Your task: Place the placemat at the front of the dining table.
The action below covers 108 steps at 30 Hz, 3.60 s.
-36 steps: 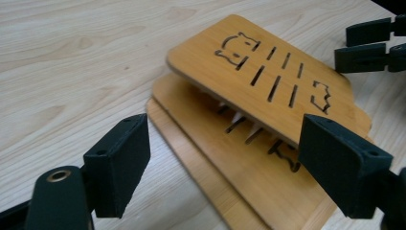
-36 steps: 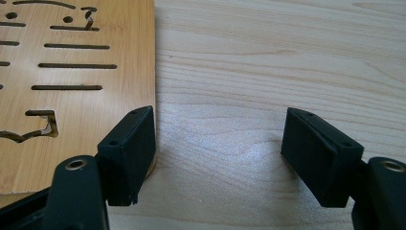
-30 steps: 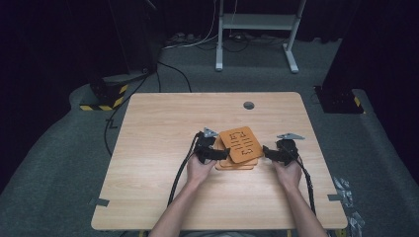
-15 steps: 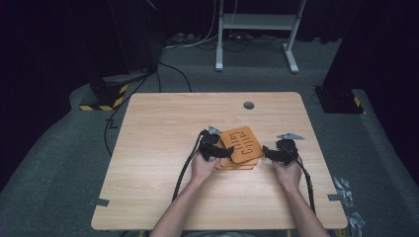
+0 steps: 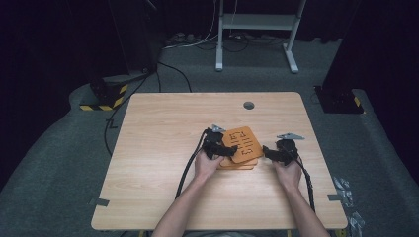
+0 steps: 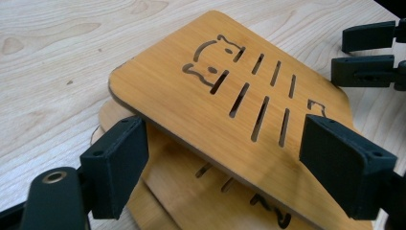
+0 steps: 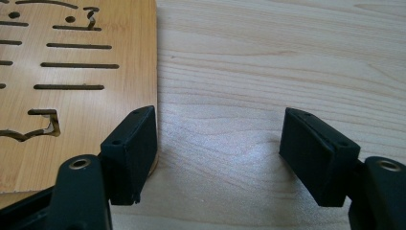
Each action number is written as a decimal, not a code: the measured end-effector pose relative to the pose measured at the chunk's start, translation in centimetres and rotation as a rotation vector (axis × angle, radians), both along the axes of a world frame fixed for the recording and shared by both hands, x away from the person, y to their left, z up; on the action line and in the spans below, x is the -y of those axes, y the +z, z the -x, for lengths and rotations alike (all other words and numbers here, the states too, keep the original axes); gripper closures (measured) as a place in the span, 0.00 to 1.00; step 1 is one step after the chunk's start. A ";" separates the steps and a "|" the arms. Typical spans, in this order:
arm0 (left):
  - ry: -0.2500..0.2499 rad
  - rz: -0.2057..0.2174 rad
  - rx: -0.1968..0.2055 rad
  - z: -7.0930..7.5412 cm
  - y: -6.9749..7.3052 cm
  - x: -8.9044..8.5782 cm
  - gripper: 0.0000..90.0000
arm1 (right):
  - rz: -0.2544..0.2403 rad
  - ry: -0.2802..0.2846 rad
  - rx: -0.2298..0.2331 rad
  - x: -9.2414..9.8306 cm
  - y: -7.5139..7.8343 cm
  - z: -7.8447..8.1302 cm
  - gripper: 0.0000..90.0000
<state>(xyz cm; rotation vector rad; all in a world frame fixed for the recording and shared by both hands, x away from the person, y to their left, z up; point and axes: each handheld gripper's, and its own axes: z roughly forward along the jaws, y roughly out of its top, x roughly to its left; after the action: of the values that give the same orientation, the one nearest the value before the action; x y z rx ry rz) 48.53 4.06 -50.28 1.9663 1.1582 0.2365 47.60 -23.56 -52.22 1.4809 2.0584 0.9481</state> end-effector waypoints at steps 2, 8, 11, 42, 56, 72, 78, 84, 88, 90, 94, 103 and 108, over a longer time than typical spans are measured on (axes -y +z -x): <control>0.000 -0.003 -0.002 -0.1 0.0 0.0 0.19 | 0.000 0.000 0.000 0.0 0.0 0.0 0.32; -0.003 -0.006 -0.010 -0.3 -0.1 0.3 0.20 | 0.000 0.001 -0.001 0.0 0.0 0.0 0.32; 0.005 -0.001 -0.012 -0.4 -0.2 0.4 0.20 | 0.000 -0.001 0.000 0.0 0.0 0.0 0.32; -0.036 0.016 0.028 -0.3 2.0 3.0 0.26 | 0.059 0.009 0.008 -0.8 0.0 0.3 0.39; -0.061 -0.024 0.043 -0.2 2.6 5.1 0.33 | 0.056 0.007 0.005 -0.8 0.0 0.3 0.39; -0.090 -0.060 0.067 -0.1 2.7 6.7 0.49 | 0.058 0.007 0.014 -0.9 0.0 0.3 0.39; -0.082 -0.048 0.050 -0.2 2.7 6.8 0.55 | 0.064 0.019 0.003 -0.8 0.1 0.4 0.39; -0.086 -0.020 0.035 -0.3 2.8 6.7 0.64 | 0.081 0.022 0.014 -1.0 0.0 0.6 0.39; -0.089 -0.020 0.040 -0.2 2.9 6.9 0.67 | 0.097 0.022 0.037 -1.0 0.0 0.6 0.39; -0.096 -0.017 0.043 -0.2 3.0 6.9 0.69 | 0.087 0.012 0.035 -1.1 0.0 0.6 0.39; -0.093 -0.012 0.039 -0.1 3.0 6.9 0.71 | 0.086 0.014 0.019 -1.0 0.0 0.6 0.37; -0.073 0.037 0.032 0.0 3.3 7.1 0.81 | 0.103 0.025 0.042 -1.2 0.0 0.8 0.37; -0.065 0.049 0.026 0.0 3.5 7.4 0.84 | 0.108 0.033 0.032 -1.2 0.1 0.9 0.37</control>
<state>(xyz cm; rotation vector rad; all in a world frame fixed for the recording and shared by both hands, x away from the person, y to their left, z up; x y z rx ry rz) 48.54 -3.39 -46.80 1.9490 1.0722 0.1972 46.67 -22.35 -52.16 1.3717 2.0826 0.8535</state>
